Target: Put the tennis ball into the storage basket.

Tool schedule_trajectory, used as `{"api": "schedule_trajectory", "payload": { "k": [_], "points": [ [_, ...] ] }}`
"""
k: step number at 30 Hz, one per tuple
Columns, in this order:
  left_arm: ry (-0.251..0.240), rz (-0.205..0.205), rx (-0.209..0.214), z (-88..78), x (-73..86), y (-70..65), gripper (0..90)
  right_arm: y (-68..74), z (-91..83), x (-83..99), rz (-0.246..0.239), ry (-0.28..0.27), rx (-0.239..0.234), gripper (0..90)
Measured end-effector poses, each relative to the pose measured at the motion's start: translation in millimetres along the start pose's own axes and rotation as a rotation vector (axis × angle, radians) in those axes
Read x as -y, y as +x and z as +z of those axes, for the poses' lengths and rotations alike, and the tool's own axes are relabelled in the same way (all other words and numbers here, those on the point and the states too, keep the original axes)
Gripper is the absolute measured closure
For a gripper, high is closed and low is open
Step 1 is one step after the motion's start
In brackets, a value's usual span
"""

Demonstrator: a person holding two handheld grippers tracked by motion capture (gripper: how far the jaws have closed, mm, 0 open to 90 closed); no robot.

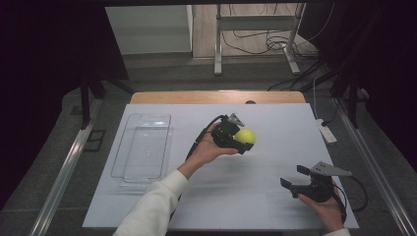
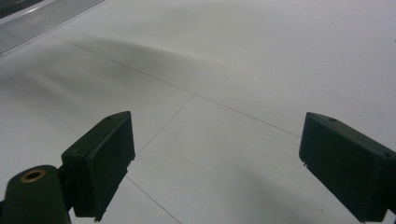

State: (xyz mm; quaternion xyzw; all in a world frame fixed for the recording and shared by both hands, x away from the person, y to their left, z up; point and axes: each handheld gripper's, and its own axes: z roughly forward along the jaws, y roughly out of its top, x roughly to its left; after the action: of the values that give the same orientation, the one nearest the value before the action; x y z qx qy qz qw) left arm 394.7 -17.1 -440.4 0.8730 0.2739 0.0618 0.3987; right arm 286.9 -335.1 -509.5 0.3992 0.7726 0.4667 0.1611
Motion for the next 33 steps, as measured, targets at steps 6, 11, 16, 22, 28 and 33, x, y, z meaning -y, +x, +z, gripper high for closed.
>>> {"api": "schedule_trajectory", "payload": {
  "k": [6, 11, 16, 22, 28, 33],
  "points": [
    [-0.013, -0.008, -0.024, -10.6, 6.6, 2.9, 27.0, 0.0, 0.6, 0.1, 0.001, 0.003, 0.003, 10.6],
    [-0.024, -0.017, -0.036, -20.0, 12.0, 5.6, 27.0, 0.0, 0.8, 0.1, 0.003, 0.003, 0.004, 10.6],
    [-0.034, -0.023, -0.048, -28.2, 17.6, 8.2, 27.0, 0.0, 0.7, 0.1, 0.003, 0.003, 0.005, 10.6],
    [-0.041, -0.031, -0.071, -38.5, 24.8, 12.0, 27.0, 0.1, 0.9, 0.1, 0.002, 0.003, 0.005, 10.6],
    [-0.052, -0.04, -0.084, -49.9, 30.6, 16.2, 27.0, 0.4, 0.7, 0.0, 0.002, 0.004, 0.006, 10.6],
    [-0.058, -0.052, -0.092, -54.8, 36.1, 18.8, 27.0, 0.3, 0.8, 0.0, 0.003, 0.005, 0.007, 10.6]
  ]
}}
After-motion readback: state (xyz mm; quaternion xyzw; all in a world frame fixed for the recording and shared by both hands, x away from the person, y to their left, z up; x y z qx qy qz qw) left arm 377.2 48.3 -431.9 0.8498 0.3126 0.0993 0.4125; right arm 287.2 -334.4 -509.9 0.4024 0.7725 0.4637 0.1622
